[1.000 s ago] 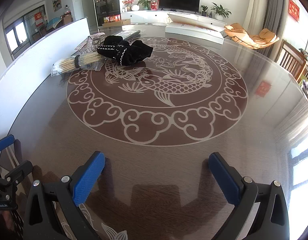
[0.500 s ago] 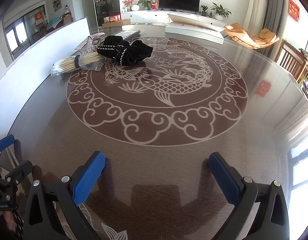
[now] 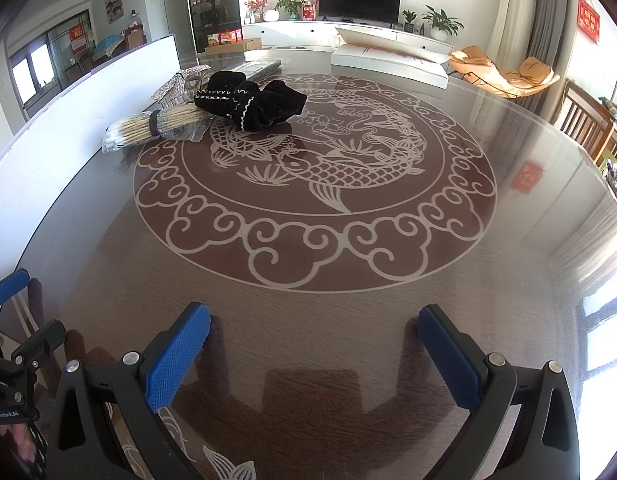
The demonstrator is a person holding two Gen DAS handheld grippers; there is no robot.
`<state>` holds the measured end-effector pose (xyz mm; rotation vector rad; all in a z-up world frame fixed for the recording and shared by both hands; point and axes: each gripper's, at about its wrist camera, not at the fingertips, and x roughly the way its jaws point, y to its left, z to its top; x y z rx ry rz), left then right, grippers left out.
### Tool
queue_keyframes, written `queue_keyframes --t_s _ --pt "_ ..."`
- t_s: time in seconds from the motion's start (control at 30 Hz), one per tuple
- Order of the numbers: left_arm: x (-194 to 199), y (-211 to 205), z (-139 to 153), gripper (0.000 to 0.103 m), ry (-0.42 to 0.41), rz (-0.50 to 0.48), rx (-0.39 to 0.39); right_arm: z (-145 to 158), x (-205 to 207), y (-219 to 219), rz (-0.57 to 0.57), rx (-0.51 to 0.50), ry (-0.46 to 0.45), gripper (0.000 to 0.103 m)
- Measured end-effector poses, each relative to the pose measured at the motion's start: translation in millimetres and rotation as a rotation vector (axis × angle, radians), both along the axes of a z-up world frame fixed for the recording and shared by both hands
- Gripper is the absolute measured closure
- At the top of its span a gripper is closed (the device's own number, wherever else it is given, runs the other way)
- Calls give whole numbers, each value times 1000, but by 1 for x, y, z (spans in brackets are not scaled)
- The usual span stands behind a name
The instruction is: Organize objects
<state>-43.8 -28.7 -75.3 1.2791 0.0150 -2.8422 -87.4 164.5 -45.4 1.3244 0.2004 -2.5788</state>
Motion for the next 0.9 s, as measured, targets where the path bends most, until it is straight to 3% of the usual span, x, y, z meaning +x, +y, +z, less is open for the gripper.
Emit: queue_keyframes --t_s 0.9 --pt "-4 0 0 0 1 6 0 0 0 0 1 0 0 0"
